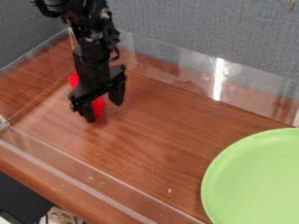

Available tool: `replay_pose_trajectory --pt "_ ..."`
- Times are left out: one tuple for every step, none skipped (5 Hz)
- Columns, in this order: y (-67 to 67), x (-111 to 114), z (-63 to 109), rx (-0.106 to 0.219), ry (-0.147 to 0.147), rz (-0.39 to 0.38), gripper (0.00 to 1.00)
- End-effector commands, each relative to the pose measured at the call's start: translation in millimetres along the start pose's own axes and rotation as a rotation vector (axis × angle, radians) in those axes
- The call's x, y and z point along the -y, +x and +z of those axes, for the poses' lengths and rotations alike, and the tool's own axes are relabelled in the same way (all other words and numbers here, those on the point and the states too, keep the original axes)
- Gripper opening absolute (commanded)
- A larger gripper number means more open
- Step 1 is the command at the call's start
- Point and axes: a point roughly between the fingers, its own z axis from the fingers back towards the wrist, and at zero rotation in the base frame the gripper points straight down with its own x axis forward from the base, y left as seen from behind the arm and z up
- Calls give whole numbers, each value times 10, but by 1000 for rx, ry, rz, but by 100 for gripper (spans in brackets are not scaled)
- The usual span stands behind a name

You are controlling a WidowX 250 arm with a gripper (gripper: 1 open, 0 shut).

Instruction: Put the red object on the green plate

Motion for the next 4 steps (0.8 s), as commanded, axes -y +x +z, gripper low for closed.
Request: replay_pose_trajectory --pt "188 153 76 46 -20 99 100" --pt "274 175 40 60 0 188 100" --pt "365 171 2 75 22 279 100" --pt "505 133 -97 81 39 331 100"
